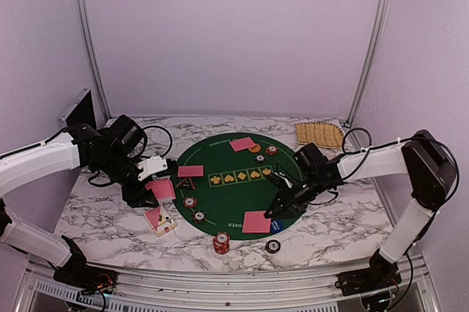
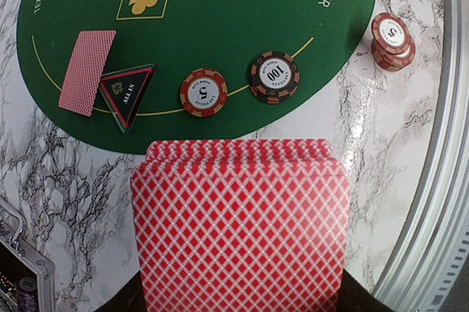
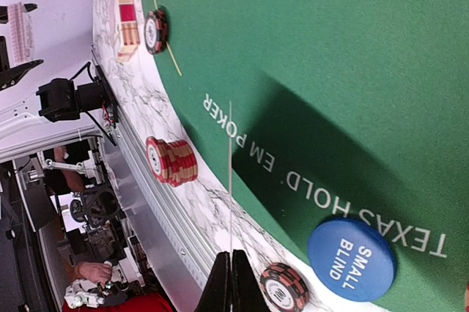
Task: Distribute texas hold em gaming equipment
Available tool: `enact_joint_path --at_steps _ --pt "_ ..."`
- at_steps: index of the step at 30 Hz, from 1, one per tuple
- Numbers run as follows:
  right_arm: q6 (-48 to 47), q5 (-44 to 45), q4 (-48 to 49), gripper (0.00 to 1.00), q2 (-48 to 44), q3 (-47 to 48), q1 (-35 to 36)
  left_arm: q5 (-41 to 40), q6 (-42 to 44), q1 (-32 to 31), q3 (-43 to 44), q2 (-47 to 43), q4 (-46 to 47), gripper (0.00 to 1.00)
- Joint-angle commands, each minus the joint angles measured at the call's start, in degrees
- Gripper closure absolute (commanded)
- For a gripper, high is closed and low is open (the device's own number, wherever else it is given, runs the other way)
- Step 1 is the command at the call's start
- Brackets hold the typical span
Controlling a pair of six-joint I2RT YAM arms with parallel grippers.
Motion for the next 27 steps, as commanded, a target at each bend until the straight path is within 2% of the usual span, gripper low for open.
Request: enact_joint_path --at_steps 1,5,8,15,20,24,27 --pt "-4.11 4.23 -5.30 0.99 3.08 4.00 -0.65 0.85 -0.32 0.13 1.57 -0.36 -0.23 1.00" --pt "-5.04 8.30 -7.37 0.92 4.91 7.49 -0.65 0.68 -0.32 0.13 1.50 -0.58 -0.36 1.00" --pt "-5.42 10.58 -8.64 0.81 6.15 9.94 -0.66 0.75 -0.23 0.13 1.40 -0.61 -0.36 1.00" --pt "-7.40 16.00 -13.17 0.49 6.58 13.22 -0.57 0.52 0.02 0.13 1.01 -0.87 -0.36 1.00" --pt "-7.57 22.49 -16.54 0.36 3.83 15.71 -0.55 0.82 0.21 0.13 0.78 -0.75 -0.36 1.00" --pt "-4.11 24.11 -14.22 0.24 0.63 18.11 0.08 1.05 0.12 0.13 1.08 -0.49 -0.36 1.00" --pt "0.12 22.17 -9.47 0.16 -0.88 19.32 2.48 1.01 -0.11 0.13 1.22 -0.43 -0.36 1.00"
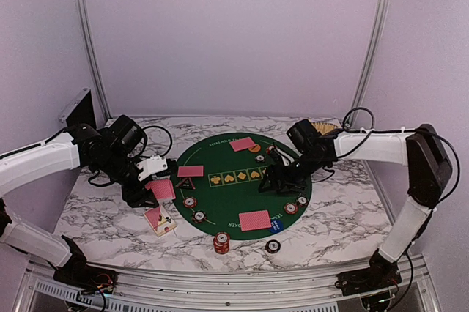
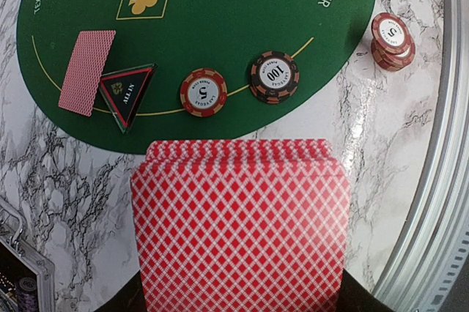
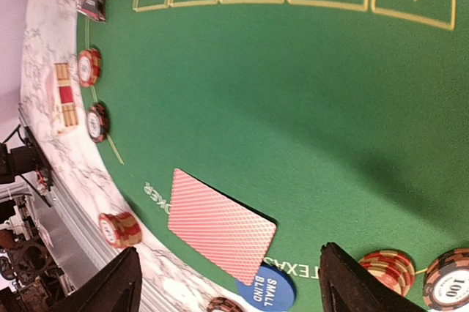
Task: Distribute texas hold em gaming equipment
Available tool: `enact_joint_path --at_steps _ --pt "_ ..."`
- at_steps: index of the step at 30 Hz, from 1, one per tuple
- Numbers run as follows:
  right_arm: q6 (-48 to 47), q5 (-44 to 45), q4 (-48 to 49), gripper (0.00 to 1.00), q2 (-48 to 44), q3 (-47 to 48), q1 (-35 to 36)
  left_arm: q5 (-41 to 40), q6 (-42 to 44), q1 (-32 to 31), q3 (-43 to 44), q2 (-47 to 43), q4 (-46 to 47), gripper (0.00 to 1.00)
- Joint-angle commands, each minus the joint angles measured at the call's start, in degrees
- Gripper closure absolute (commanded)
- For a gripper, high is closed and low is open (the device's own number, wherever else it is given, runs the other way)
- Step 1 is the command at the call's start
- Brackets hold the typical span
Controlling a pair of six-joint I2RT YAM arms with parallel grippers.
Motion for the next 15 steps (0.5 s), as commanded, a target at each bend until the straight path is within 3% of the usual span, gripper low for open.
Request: enact_joint_path --at_steps 1,10,15 --pt "6.48 -0.28 7.19 0.14 -3.88 4.05 3.25 0.97 -0.22 0.13 1.30 -0.53 -0.34 1.00" --pt "24.07 -9.71 32.53 0.06 5.15 7.77 15.20 1.07 -0.77 0.13 1.74 -0.49 -0.17 1.00" --pt "29.26 -11.86 39.69 0.04 11.91 12.84 19.20 1.09 -1.13 0.13 1.66 -0.61 -0.01 1.00"
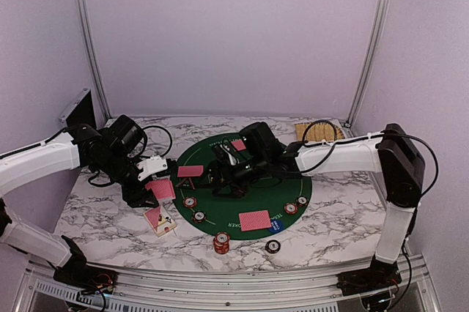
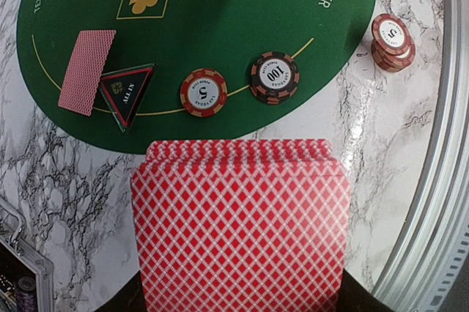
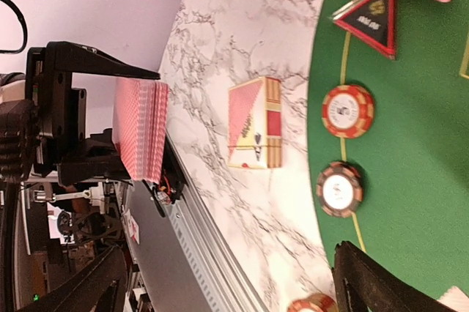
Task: Distribute texas hold em gaming equipment
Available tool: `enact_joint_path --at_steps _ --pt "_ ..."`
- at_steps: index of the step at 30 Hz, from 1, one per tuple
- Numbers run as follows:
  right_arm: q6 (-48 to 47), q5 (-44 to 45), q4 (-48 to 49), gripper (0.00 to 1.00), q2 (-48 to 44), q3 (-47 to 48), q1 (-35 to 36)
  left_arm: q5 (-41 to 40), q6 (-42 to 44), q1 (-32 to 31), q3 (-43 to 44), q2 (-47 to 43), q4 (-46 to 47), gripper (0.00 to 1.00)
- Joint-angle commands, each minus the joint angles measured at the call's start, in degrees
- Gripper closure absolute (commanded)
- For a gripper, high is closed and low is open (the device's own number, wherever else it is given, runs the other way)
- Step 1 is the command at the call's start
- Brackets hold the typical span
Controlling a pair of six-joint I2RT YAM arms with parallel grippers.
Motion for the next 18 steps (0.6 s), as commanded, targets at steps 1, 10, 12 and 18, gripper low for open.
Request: enact_joint_path --at_steps 1,10,12,18 --pt "8.06 -3.64 11.83 0.04 4.96 5.27 2.76 1.02 -0.92 0.13 1.59 -0.61 0.15 1.00" --pt "13.98 -6.05 20.22 0.02 11.81 9.11 5.09 0.71 -1.15 0.13 1.48 -0.69 0.44 1.00" --pt "14.58 -6.36 20.91 0.02 12.69 9.71 5.31 0.71 -1.11 0.13 1.47 -0.59 0.54 1.00" --pt "16.67 -7.20 23.11 0.02 15.57 11.74 5.76 0.79 -1.35 0.13 1.79 -0.46 0.82 1.00"
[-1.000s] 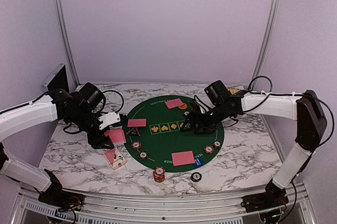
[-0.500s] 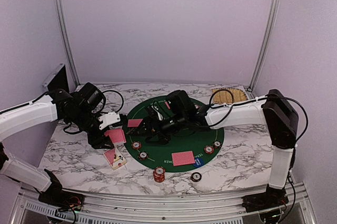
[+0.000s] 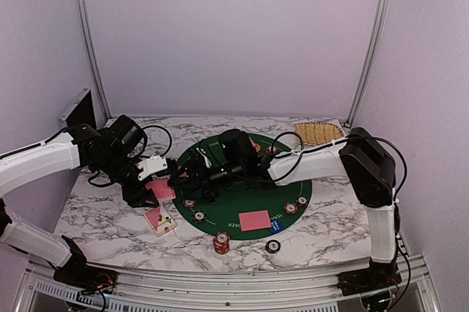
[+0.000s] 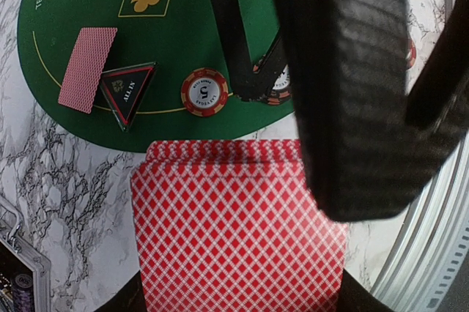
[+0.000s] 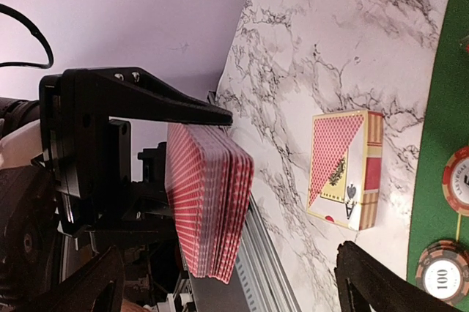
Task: Distribute texas hold em gaming equipment
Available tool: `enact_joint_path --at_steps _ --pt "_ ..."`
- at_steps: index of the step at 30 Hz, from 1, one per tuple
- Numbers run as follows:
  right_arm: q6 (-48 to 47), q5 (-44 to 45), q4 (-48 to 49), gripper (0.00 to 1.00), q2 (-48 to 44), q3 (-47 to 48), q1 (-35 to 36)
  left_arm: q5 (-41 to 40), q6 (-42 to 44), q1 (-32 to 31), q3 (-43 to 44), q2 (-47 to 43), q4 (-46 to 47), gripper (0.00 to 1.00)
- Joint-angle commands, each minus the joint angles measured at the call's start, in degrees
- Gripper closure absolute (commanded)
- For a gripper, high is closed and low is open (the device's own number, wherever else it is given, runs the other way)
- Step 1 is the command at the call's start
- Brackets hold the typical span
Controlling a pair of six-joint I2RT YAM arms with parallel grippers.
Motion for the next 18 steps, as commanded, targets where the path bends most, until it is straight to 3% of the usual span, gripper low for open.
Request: enact_joint_path --at_steps 1,18 --pt "2.24 -1.36 3.77 0.02 2.65 3.93 1.14 0.84 -0.34 0.13 1.83 -0.47 0.86 1.00" --pt "6.27 -2.30 6.31 0.02 11.95 14.43 3.52 0.75 -0.46 0.13 2.00 -0.59 0.87 1.00"
